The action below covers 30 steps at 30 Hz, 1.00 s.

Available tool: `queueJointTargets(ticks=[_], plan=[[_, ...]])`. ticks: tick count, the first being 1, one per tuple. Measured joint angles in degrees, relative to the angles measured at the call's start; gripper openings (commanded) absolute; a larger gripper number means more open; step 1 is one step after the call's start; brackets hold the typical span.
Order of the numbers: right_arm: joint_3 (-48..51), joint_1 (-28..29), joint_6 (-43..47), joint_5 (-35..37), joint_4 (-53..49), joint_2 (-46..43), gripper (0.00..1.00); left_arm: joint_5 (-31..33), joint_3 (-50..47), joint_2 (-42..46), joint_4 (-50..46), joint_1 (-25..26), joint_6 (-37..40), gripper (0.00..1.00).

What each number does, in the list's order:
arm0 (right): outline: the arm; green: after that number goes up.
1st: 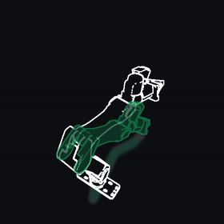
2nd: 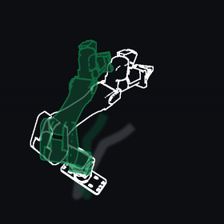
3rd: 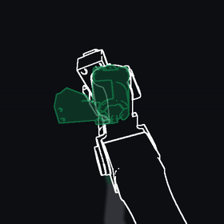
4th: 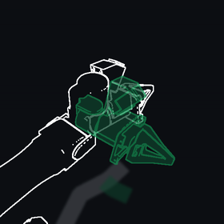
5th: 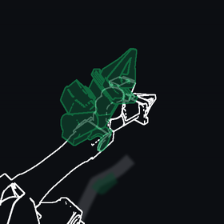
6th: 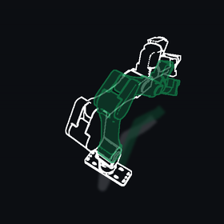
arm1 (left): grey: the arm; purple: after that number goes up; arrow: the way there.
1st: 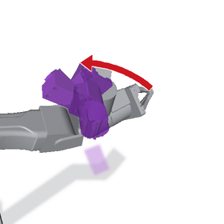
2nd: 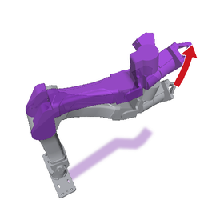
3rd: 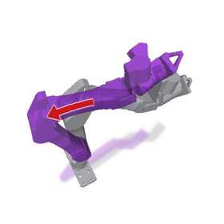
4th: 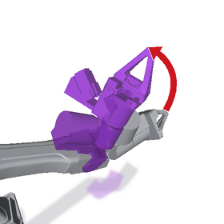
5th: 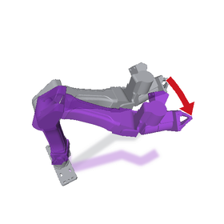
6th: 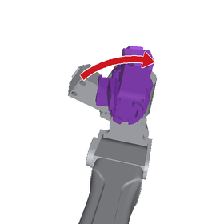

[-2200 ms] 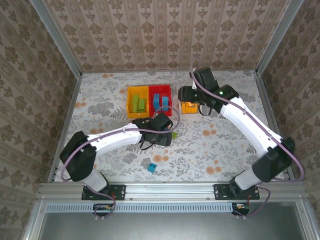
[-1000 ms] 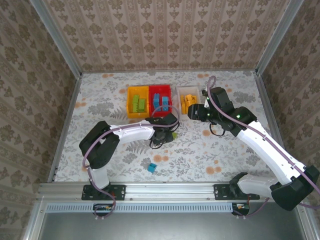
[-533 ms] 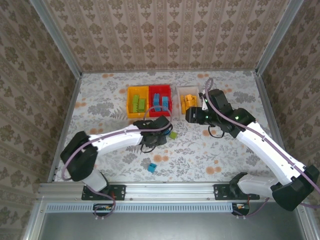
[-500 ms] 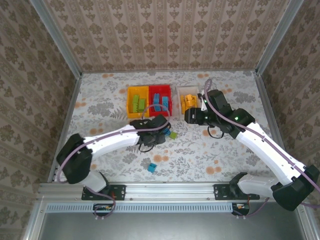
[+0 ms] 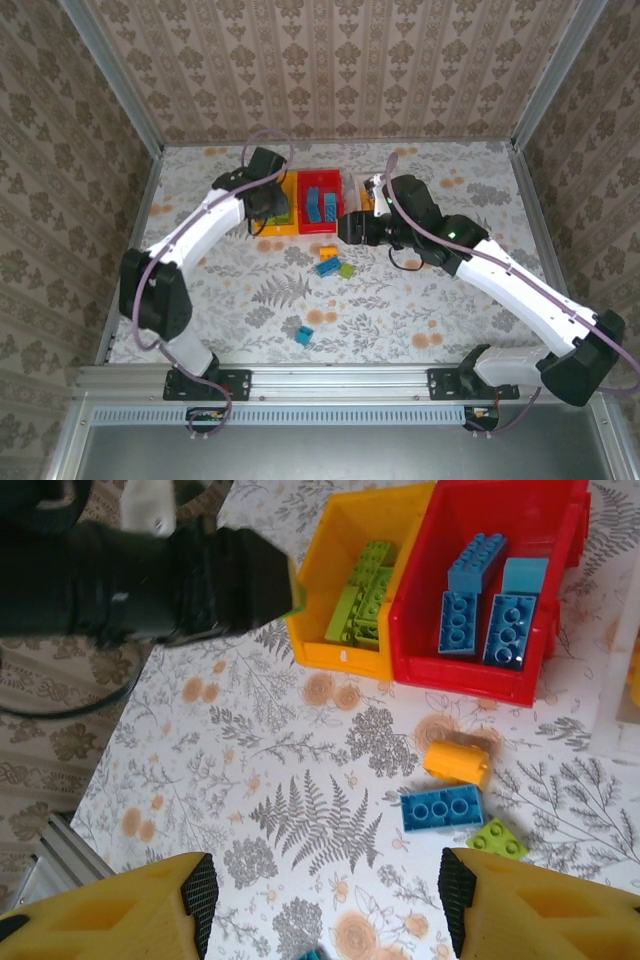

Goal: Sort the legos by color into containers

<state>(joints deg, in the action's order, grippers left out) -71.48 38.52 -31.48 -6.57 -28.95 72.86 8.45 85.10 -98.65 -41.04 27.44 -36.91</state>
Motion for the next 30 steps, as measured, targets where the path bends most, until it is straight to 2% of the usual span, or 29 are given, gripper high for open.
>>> queueJointTargets(ticks=[7, 12, 15, 23, 26, 30], plan=[[-0.85, 0.00, -0.46, 0.00, 0.66, 1.40, 0.63, -2.19, 13.81, -15.50, 0.24, -4.63, 6.97, 0.36], [-0.85, 0.00, -0.50, 0.02, 0.76, 1.42, 0.63, -3.98, 20.48, -23.47, 0.31, -5.75, 9.94, 0.46], [-0.85, 0.00, -0.52, 0.02, 0.81, 1.42, 0.63, -5.05, 21.29, -25.33, 0.46, -5.86, 10.78, 0.53], [-0.68, 0.15, -0.70, 0.00, 1.84, 1.40, 0.64, -5.90, 20.70, -24.61, 0.50, -5.84, 11.26, 0.58], [0.13, 0.57, -0.68, 0.04, 1.84, 1.40, 0.64, -5.68, 17.20, -20.09, 0.70, -5.70, 11.19, 0.59], [2.03, 2.25, -0.24, 0.76, 1.73, 1.40, 0.63, -4.35, 9.05, -7.89, 1.68, -4.72, 9.79, 0.58]])
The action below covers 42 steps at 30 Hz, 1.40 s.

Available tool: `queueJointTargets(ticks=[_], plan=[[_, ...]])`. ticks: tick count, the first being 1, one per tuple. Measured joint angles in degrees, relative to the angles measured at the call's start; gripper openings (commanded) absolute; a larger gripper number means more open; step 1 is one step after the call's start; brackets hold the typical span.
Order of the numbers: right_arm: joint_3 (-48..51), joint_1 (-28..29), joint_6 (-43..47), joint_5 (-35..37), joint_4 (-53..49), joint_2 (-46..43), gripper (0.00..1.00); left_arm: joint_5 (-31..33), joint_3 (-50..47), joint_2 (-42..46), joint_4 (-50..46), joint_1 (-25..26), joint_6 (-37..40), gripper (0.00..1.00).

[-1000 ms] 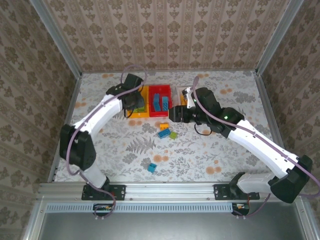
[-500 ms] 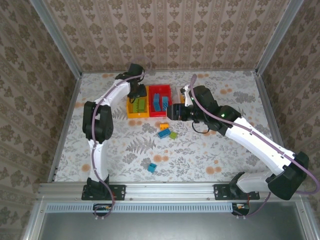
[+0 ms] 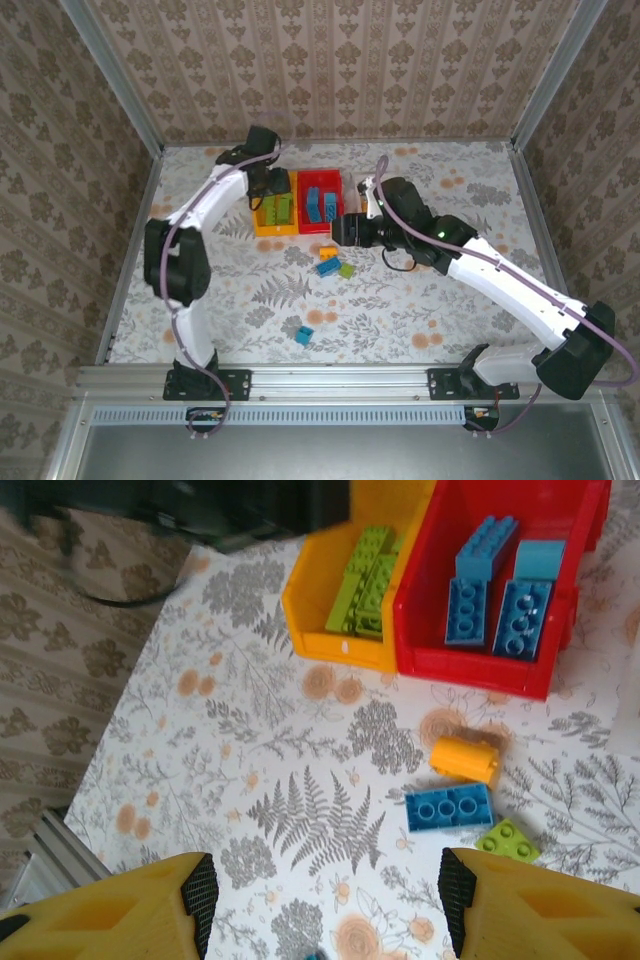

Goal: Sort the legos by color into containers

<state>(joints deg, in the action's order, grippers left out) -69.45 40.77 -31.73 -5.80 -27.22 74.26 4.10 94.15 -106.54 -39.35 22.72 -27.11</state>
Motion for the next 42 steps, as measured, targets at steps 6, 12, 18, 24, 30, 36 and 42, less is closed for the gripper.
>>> queueJointTargets(ticks=[6, 12, 18, 24, 30, 36, 42], plan=[[4.87, 5.88, 0.02, 3.23, -0.17, 0.09, 0.63, 2.62, -16.79, 23.30, 2.03, 5.66, -4.42, 0.58], [7.85, 14.23, -1.31, 6.32, -0.24, 3.80, 0.66, 4.79, -32.76, 42.49, -0.33, 13.62, -10.16, 0.58], [7.80, 25.92, -0.13, 8.87, -1.86, 11.65, 0.75, 6.99, -42.14, 60.92, -8.07, 17.38, -17.05, 0.59], [4.70, 33.40, 4.28, 10.14, -4.66, 21.14, 0.79, 11.19, -44.39, 76.11, -18.47, 17.38, -21.92, 0.59], [-0.72, 34.80, 7.37, 10.19, -6.40, 29.09, 0.81, 13.70, -44.68, 79.67, -24.20, 17.38, -24.35, 0.59], [-3.76, 34.80, 7.58, 14.10, -9.16, 32.96, 0.82, 14.19, -44.70, 79.67, -25.46, 17.38, -24.81, 0.59], [-4.83, 34.77, 8.00, 17.68, -10.71, 34.86, 0.77, 14.16, -45.20, 79.67, -25.40, 17.38, -24.81, 0.60]])
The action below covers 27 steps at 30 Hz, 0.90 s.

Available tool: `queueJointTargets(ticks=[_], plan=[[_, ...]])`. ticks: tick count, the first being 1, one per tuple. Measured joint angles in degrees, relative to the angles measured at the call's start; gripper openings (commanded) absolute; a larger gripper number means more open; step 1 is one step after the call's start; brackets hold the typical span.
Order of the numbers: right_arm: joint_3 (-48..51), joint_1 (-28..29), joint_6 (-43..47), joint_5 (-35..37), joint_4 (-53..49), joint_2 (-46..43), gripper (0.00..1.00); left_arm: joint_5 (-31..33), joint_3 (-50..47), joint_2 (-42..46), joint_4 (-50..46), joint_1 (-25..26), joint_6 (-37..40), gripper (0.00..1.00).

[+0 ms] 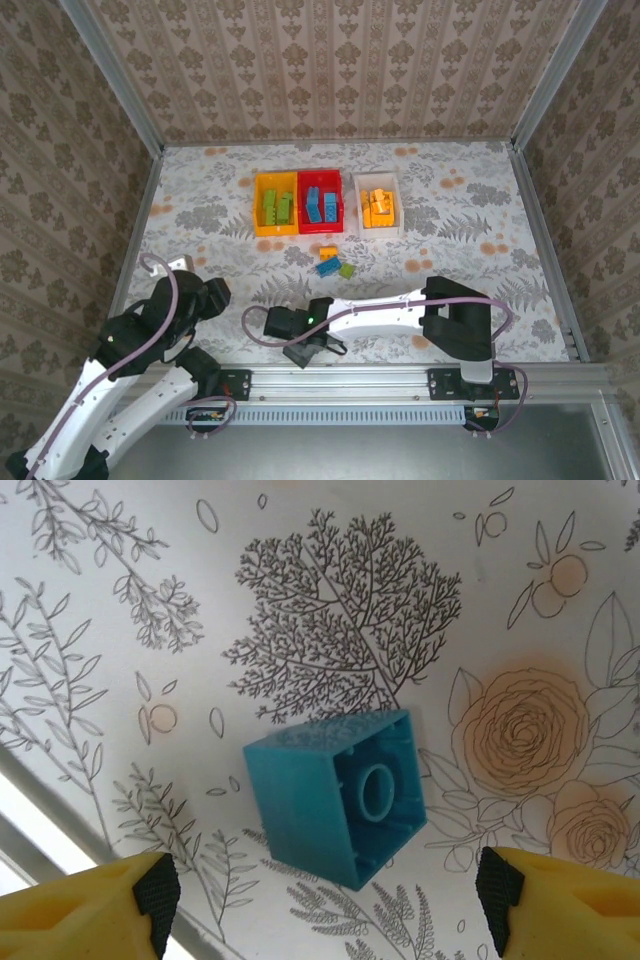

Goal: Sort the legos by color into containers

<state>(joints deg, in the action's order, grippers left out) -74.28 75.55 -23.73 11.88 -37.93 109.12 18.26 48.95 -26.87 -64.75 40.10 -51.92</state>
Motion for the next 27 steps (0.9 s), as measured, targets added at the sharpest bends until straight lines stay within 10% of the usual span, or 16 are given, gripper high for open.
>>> queueJointTargets(ticks=[17, 27], plan=[[-5.03, -0.17, 2.25, 1.75, -0.04, 6.12, 0.36, -1.79, -1.64, 0.00, 1.01, 0.00, -0.61, 0.59], [-1.53, -5.81, 2.14, 1.88, 0.90, 1.97, 0.31, -5.64, -4.02, -0.02, 5.16, 0.00, -0.83, 0.59]])
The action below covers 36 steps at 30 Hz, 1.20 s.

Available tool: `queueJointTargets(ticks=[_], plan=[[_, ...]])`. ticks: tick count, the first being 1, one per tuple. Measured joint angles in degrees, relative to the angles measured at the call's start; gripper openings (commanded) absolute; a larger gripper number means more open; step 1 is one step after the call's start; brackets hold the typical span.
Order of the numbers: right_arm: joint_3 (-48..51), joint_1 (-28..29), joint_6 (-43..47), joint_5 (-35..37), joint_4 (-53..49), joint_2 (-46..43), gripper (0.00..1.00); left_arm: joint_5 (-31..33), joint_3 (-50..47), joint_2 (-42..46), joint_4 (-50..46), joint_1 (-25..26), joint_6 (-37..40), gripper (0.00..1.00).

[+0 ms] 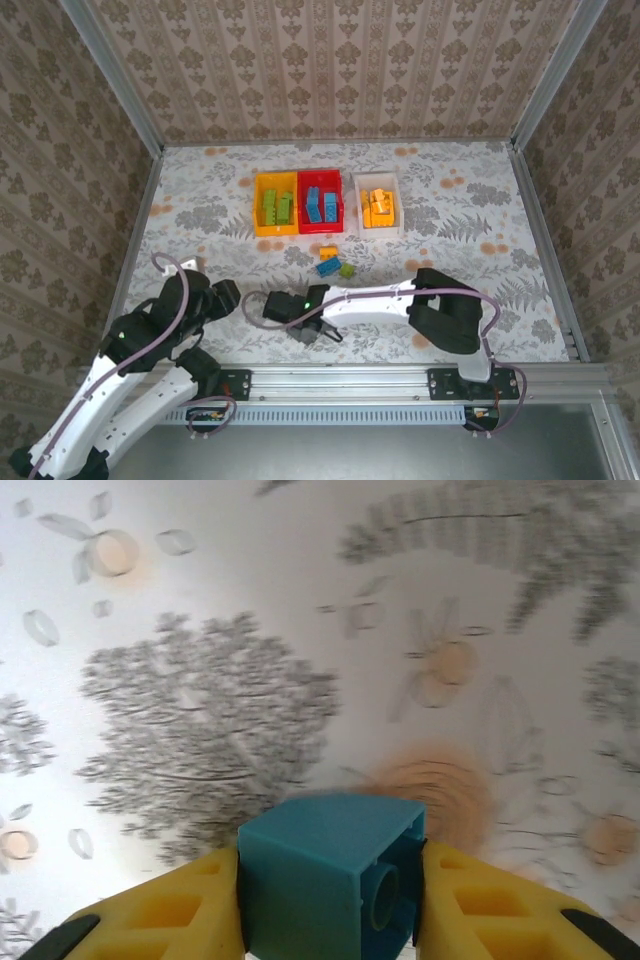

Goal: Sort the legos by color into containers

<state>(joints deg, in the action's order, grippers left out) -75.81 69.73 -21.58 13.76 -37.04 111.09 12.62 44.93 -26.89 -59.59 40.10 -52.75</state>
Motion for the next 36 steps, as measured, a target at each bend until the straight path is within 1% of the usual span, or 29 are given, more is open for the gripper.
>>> queueJointTargets(ticks=[4, 6, 9, 13, 17, 21, 24, 29, 36], plan=[[0.28, -4.79, 0.24, -0.22, -0.37, -5.97, 0.31, -4.00, -1.38, -1.29, 5.27, 0.00, 0.02, 0.59], [-0.74, -9.01, 0.48, -0.68, -0.70, -9.40, 0.31, -6.75, -2.10, -3.48, 9.42, 0.00, 0.02, 0.59], [-6.12, -16.65, 0.72, -1.77, -1.01, -10.16, 0.31, -9.94, -2.21, -7.93, 15.74, 0.00, 0.02, 0.59], [-17.59, -25.40, 0.85, -3.15, -2.25, -5.57, 0.32, -11.85, -1.46, -14.29, 21.73, 0.07, 0.35, 0.58], [-31.58, -31.30, 0.85, -4.33, -3.45, 3.67, 0.32, -12.07, 1.55, -20.48, 25.55, 0.59, 1.57, 0.58], [-42.58, -34.58, 0.61, -6.12, -5.31, 12.87, 0.32, -12.02, 3.45, -23.85, 28.94, 1.09, 2.43, 0.58], [-47.65, -36.20, 0.57, -7.54, -6.19, 18.14, 0.33, -12.02, 3.50, -25.22, 30.49, 1.18, 2.69, 0.58], [-52.61, -37.46, 0.57, -9.66, -6.58, 24.17, 0.34, -12.02, 3.50, -26.58, 31.78, 1.20, 3.02, 0.58], [-57.37, -37.77, -0.20, -12.31, -6.58, 28.72, 0.52, -12.02, 3.50, -26.67, 32.26, 1.60, 3.06, 0.58]])
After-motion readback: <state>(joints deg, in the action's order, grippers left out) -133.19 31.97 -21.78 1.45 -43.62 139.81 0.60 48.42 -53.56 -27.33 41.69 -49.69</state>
